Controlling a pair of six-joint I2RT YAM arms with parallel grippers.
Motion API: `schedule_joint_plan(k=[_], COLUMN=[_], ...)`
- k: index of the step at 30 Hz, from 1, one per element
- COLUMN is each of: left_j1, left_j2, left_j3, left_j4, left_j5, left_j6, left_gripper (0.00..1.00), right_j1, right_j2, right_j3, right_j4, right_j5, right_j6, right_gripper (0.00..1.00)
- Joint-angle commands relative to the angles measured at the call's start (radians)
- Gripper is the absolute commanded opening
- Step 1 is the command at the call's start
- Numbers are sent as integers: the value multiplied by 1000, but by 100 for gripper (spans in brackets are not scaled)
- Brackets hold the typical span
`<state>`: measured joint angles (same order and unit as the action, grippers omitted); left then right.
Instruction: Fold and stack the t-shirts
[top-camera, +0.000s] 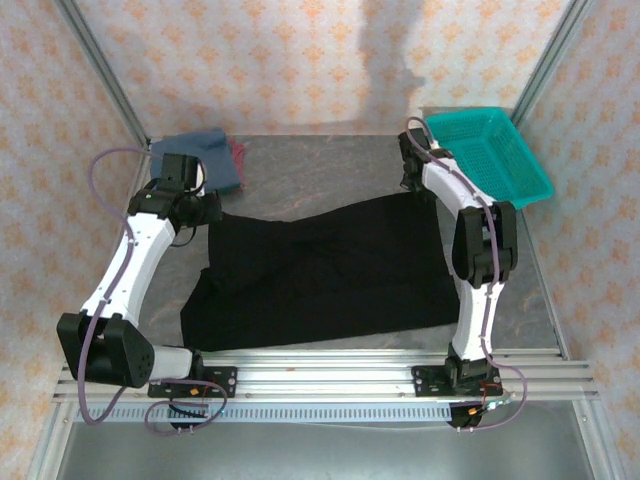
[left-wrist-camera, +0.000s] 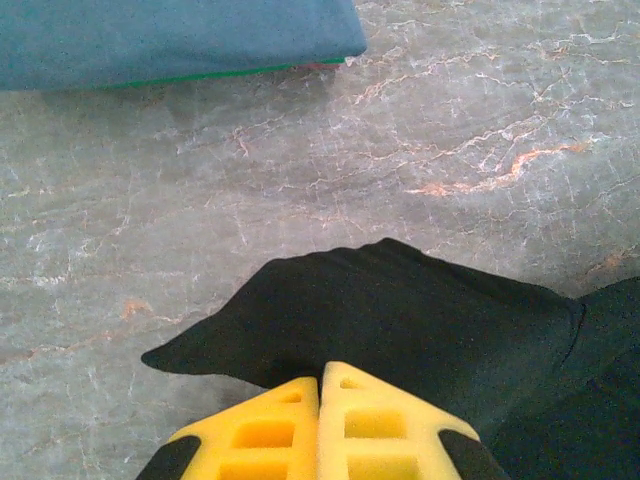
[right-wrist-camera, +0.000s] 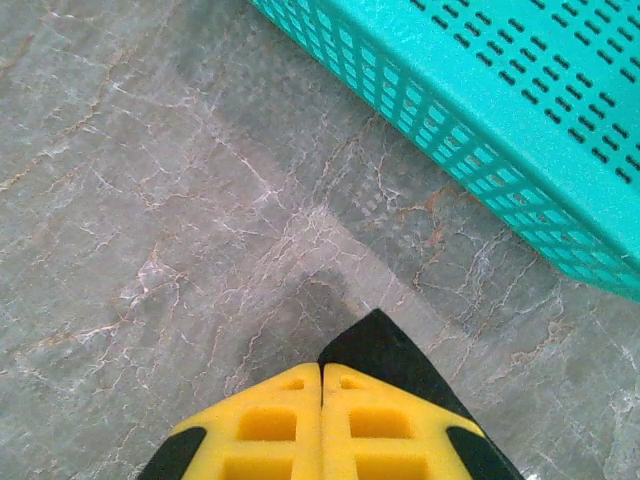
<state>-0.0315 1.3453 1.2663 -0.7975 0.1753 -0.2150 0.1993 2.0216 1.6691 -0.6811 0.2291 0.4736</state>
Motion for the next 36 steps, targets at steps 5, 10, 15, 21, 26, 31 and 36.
schedule_joint_plan(k=[5, 10, 15, 21, 26, 31, 36], left_j1=[9, 7, -12, -64, -124, -178, -192], left_j2=[45, 102, 166, 220, 238, 273, 327], left_j3=[97, 159, 220, 262, 243, 243, 298], left_j4=[1, 25, 53, 75, 140, 226, 248], left_j5=[-84, -118, -156, -235, -357, -504, -561], left_j6=[135, 192, 239, 324, 399, 482, 532], left_gripper=[0, 0, 0, 0, 0, 0, 0], right_j1=[-11, -14, -16, -18, -17, -20, -24], right_j2=[-64, -64, -70, -91, -103, -114, -110], right_j3=[-65, -85, -97, -119, -145, -166, -167], right_j4=[92, 104, 115, 149, 175, 199, 199], right_j5=[24, 18, 19, 5, 5, 13, 24], right_j6=[-43, -43, -46, -73, -95, -118, -127], right_gripper=[0, 0, 0, 0, 0, 0, 0])
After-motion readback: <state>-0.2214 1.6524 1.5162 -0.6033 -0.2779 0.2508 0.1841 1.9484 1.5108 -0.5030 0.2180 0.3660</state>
